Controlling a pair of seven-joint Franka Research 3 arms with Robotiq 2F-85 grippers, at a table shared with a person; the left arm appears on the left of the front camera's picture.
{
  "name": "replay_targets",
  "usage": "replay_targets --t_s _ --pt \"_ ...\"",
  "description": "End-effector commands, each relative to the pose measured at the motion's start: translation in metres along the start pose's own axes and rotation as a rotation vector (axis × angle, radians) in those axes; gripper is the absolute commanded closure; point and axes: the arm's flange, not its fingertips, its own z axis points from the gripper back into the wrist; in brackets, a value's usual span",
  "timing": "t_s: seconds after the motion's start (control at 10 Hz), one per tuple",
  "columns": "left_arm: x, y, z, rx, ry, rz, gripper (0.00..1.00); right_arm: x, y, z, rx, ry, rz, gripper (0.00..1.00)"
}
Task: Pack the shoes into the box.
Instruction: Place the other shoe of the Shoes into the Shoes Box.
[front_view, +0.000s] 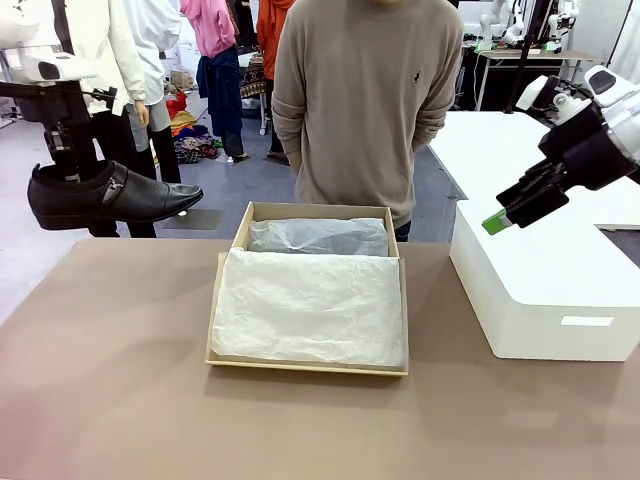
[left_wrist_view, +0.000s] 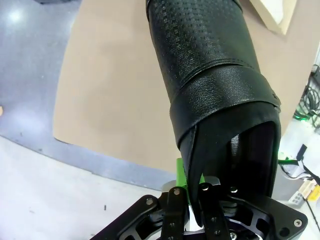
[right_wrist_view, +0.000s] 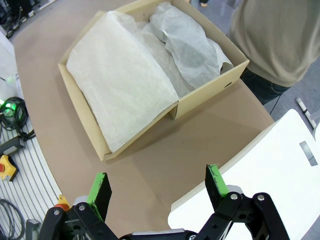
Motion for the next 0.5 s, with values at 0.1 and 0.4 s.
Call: replay_targets --t_s 0.1,0.4 --pt "0.025 -0.026 0.013 0.048 -0.020 0.368 1.00 0.000 -0.001 -0.001 0.009 -0.014 0.002 0.00" --pt "0.056 -0.051 0.035 0.097 0.011 0.698 1.00 0.000 -0.001 -0.001 0.009 -0.014 0.002 0.00"
